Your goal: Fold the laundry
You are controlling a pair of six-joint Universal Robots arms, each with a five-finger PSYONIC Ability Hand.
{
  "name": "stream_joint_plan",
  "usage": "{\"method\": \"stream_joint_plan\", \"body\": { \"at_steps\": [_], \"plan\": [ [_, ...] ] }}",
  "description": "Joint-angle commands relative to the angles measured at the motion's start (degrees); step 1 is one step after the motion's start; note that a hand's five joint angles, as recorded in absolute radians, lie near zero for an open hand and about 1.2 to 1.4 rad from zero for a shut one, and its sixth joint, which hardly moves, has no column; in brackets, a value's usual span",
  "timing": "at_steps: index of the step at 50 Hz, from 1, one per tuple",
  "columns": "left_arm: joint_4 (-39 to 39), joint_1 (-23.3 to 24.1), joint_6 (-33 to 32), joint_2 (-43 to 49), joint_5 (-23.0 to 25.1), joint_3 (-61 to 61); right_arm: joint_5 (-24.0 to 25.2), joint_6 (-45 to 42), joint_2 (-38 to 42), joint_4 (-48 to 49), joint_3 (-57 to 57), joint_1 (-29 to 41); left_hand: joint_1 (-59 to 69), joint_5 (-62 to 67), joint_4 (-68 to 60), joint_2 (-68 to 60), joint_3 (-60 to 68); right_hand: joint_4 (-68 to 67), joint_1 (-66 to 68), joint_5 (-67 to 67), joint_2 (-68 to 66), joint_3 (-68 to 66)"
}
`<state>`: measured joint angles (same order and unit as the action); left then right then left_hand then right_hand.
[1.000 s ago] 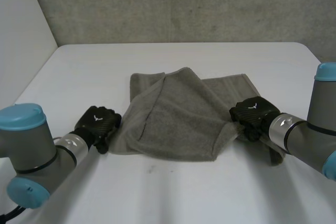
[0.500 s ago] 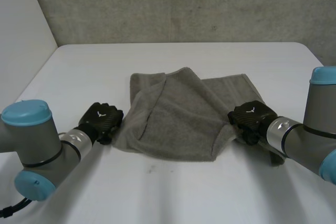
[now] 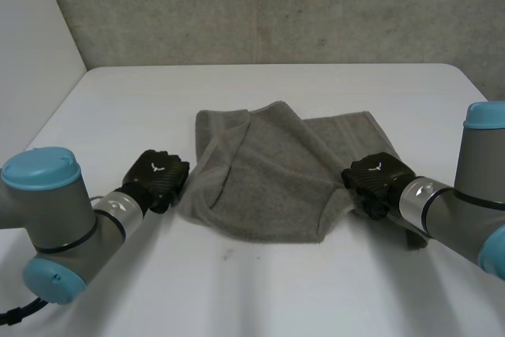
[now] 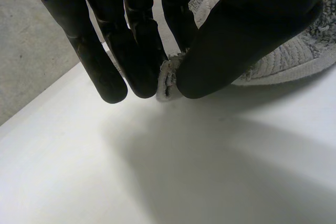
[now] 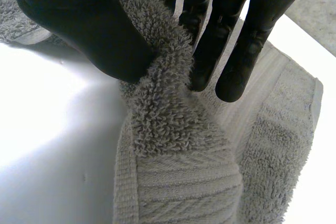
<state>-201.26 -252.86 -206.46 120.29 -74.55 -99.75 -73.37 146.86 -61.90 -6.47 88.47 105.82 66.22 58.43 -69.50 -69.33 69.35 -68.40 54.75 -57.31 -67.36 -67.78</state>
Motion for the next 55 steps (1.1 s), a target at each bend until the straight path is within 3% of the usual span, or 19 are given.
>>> {"method": "stream_joint_plan", "body": {
  "at_steps": [1, 6, 9, 11, 18, 24, 30, 34, 39, 43, 44, 45, 46, 47, 48, 49, 52, 55],
  "plan": [
    [3.77, -0.18, -2.11, -5.59, -5.0, -0.44, -0.46, -0.26, -1.3, -1.35, -1.37, -0.18, 13.78, 11.57, -10.5, -10.67, 10.65, -11.6, 25.25, -12.69, -12.64, -12.22],
    [16.66, -0.09, -9.91, -16.99, -15.25, -1.5, -1.15, -7.44, -7.95, -12.13, -3.57, -0.61, 13.78, 11.57, -10.5, -10.67, 10.65, -11.6, 25.25, -12.69, -12.64, -12.22],
    [19.59, 0.0, -10.98, -20.27, -17.56, -1.59, -2.04, -9.93, -9.82, -15.5, -3.92, -0.79, 13.78, 11.57, -10.5, -10.67, 10.65, -11.6, 25.25, -12.69, -12.64, -12.22],
    [24.05, 0.08, -12.21, -27.44, -20.98, -1.85, -4.05, -14.21, -12.71, -21.02, -4.45, -0.88, 13.78, 11.57, -10.5, -10.67, 10.65, -11.6, 25.25, -12.69, -12.64, -12.22],
    [30.82, 0.52, -13.18, -35.73, -21.87, -5.26, -7.66, -18.45, -18.43, -26.67, -2.96, 0.0, 13.78, 11.57, -10.5, -10.67, 10.65, -11.6, 25.25, -12.69, -12.64, -12.22],
    [33.04, 2.46, -13.71, -32.66, -22.22, -8.97, -8.54, -20.38, -17.39, -27.9, 1.25, 0.08, 13.78, 11.57, -10.5, -10.67, 10.65, -11.6, 25.25, -12.69, -12.64, -12.22],
    [31.81, 3.43, -13.71, -20.27, -22.31, -7.91, -12.66, -23.63, -9.14, -27.46, -0.66, 0.61, 13.78, 11.57, -10.5, -10.67, 10.65, -11.6, 25.25, -12.69, -12.64, -12.22],
    [27.17, 3.86, -13.71, -10.71, -22.4, 0.05, -16.28, -23.73, -5.6, -26.49, -4.89, 2.9, 13.78, 11.57, -10.5, -10.67, 10.65, -11.6, 25.25, -12.69, -12.64, -12.22],
    [22.33, 4.39, -12.74, -5.69, -22.57, 14.88, -19.18, -23.73, -1.56, -19.9, -14.47, 8.08, 13.78, 11.57, -10.5, -10.67, 10.65, -11.6, 25.25, -12.69, -12.64, -12.22],
    [18.98, 6.06, -11.42, -4.45, -22.66, 27.42, -21.8, -23.11, -1.73, -7.29, -27.61, 9.75, 13.78, 11.57, -10.5, -10.67, 10.65, -11.6, 25.25, -12.69, -12.64, -12.22],
    [15.93, 6.5, -9.68, -4.36, -23.01, 33.68, -21.99, -22.76, -2.52, -0.63, -31.13, 10.19, 13.78, 11.57, -10.5, -10.67, 10.65, -11.6, 25.25, -12.69, -12.64, -12.22],
    [11.46, 6.68, -7.14, -4.53, -24.14, 38.88, -21.99, -22.76, -2.53, -0.56, -31.17, 10.19, 13.78, 11.57, -10.5, -10.67, 10.65, -11.6, 25.25, -12.69, -12.64, -12.22],
    [11.42, 6.68, -7.12, -4.53, -24.16, 38.93, -21.82, -22.24, -3.83, 7.09, -33.0, 10.28, 13.78, 11.57, -10.5, -10.67, 10.65, -11.6, 25.25, -12.69, -12.64, -12.22],
    [5.94, 6.94, -3.98, -5.14, -25.98, 42.93, -21.81, -22.23, -3.85, 7.17, -33.02, 10.28, 13.78, 11.57, -10.5, -10.67, 10.65, -11.6, 25.25, -12.69, -12.64, -12.22],
    [0.14, 6.77, -0.99, -6.19, -28.0, 45.06, -21.38, -21.8, -5.85, 15.09, -32.49, 10.02, 13.78, 11.57, -10.5, -10.67, 10.65, -11.6, 25.25, -12.69, -12.64, -12.22],
    [0.08, 6.76, -0.96, -6.2, -28.02, 45.08, -20.33, -21.27, -8.3, 22.04, -30.92, 10.1, 13.78, 11.57, -10.5, -10.67, 10.65, -11.6, 25.25, -12.69, -12.64, -12.22],
    [-7.01, 6.68, 2.89, -8.31, -29.43, 46.49, -16.21, -21.18, -12.27, 30.44, -27.58, 10.02, 13.78, 11.57, -10.5, -10.67, 10.65, -11.6, 25.25, -12.69, -12.64, -12.22],
    [-5.82, 6.59, 3.08, -9.54, -29.43, 44.22, -14.17, -21.09, -12.99, 30.11, -26.86, 9.66, 13.78, 11.57, -10.5, -10.67, 10.65, -11.6, 25.25, -12.69, -12.64, -12.22]
  ]
}}
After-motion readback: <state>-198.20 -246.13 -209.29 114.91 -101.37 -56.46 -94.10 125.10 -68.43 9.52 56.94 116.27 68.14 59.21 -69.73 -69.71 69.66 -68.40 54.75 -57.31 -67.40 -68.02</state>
